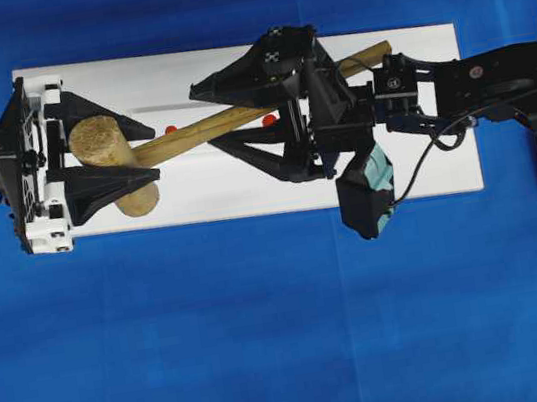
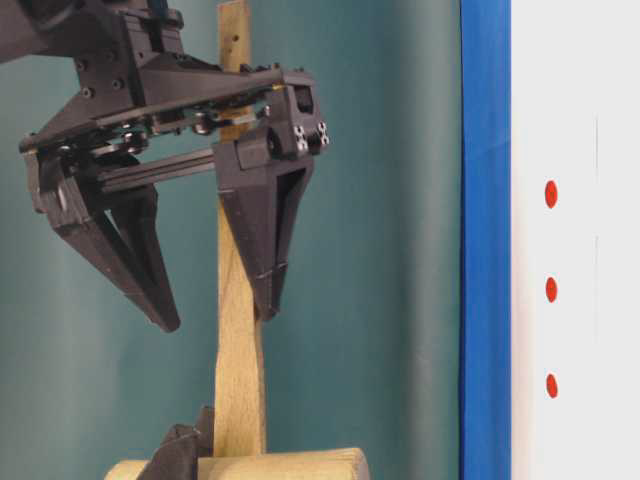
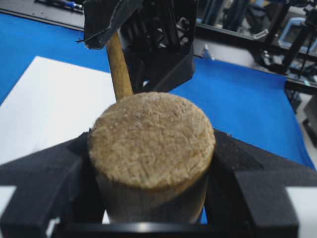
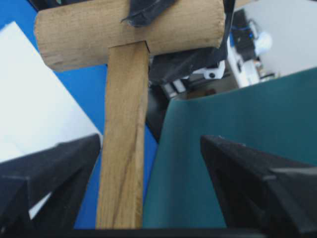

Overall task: Hit the mark with a hammer.
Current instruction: 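Hold the head with the left gripper and regrasp the handle with the right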

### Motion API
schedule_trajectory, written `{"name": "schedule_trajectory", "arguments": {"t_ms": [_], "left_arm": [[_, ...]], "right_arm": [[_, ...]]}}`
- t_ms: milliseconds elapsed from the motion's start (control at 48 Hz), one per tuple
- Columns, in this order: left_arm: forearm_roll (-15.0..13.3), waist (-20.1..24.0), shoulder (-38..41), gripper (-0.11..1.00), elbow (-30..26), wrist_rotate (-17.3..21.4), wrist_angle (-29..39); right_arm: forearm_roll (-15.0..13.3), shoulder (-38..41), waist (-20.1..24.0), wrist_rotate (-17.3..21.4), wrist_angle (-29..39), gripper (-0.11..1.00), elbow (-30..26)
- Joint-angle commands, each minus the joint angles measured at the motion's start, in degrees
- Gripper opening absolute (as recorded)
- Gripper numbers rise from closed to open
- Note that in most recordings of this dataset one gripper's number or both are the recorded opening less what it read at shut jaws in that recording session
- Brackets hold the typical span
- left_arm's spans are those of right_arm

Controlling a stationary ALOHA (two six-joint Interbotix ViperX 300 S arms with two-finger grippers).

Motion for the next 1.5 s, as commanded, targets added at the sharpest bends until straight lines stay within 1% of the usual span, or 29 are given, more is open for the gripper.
{"name": "schedule_trajectory", "arguments": {"t_ms": [0,42,83,187,250,354,437,458,604,708,812,916,1000,1021,1062,1208,1291,1354,1479], "left_arm": [[0.26,0.09,-0.79,0.43,-0.88,0.53,-0.35],[0.26,0.09,-0.88,0.43,-0.88,0.97,-0.35],[0.35,0.09,-0.97,0.43,-0.88,1.67,-0.35],[0.35,-0.26,-1.23,0.43,-0.88,4.66,-0.35],[0.35,-0.62,-1.32,0.43,-0.79,7.21,-0.35],[0.35,-1.23,-1.41,0.43,-0.88,11.34,0.0],[0.35,-1.85,-1.41,0.43,-0.88,13.8,0.79],[0.35,-2.02,-1.49,0.43,-0.88,14.33,0.97],[0.35,-3.08,-1.49,0.43,-0.97,17.67,2.29],[0.35,-3.43,-1.67,0.43,-0.97,19.07,2.72],[0.35,-3.52,-1.93,0.43,-0.97,19.6,3.16],[0.35,-3.52,-2.02,0.43,-0.97,19.6,3.16],[0.35,-3.43,-2.02,0.43,-0.97,19.6,3.16],[0.35,-3.43,-2.02,0.43,-1.05,19.6,3.16],[0.35,-3.52,-2.02,0.43,-0.97,19.51,3.16],[0.35,-3.43,-2.11,0.43,-0.97,19.16,3.16],[0.35,-3.43,-2.2,0.43,-0.97,19.34,3.16],[0.35,-3.43,-2.37,0.43,-0.97,19.34,3.16],[0.35,-3.25,-2.72,0.43,-0.79,19.34,3.16]], "right_arm": [[2.11,-2.2,0.18,0.26,1.05,0.98,-1.14],[4.39,-2.72,0.18,0.35,2.81,0.96,-1.14],[7.29,-2.99,0.18,0.79,4.48,0.96,-1.23],[16.26,-3.34,0.0,3.08,8.96,0.97,-2.11],[20.83,-3.43,-0.35,3.96,11.69,0.97,-2.64],[27.51,-3.43,-1.32,4.66,15.21,0.96,-3.25],[31.64,-3.43,-2.29,4.66,17.75,0.96,-3.43],[32.17,-3.43,-2.37,4.66,18.37,0.96,-3.43],[34.28,-3.43,-2.64,4.83,21.18,0.95,-3.52],[35.42,-3.43,-2.64,4.92,23.47,0.94,-3.52],[36.39,-3.43,-2.64,4.92,25.14,0.93,-3.52],[37.18,-3.43,-2.64,4.92,25.4,0.92,-3.52],[37.18,-3.43,-2.64,4.75,25.75,0.88,-3.6],[37.09,-3.43,-2.64,4.75,25.75,0.86,-3.52],[37.09,-3.43,-2.64,4.75,26.19,0.75,-3.52],[37.18,-3.43,-2.72,4.83,27.07,0.3,-3.6],[37.27,-3.43,-2.81,4.83,26.89,0.1,-3.6],[37.35,-3.43,-2.81,4.92,26.89,0.01,-3.6],[38.06,-3.43,-2.72,4.92,26.89,0.01,-3.6]]}}
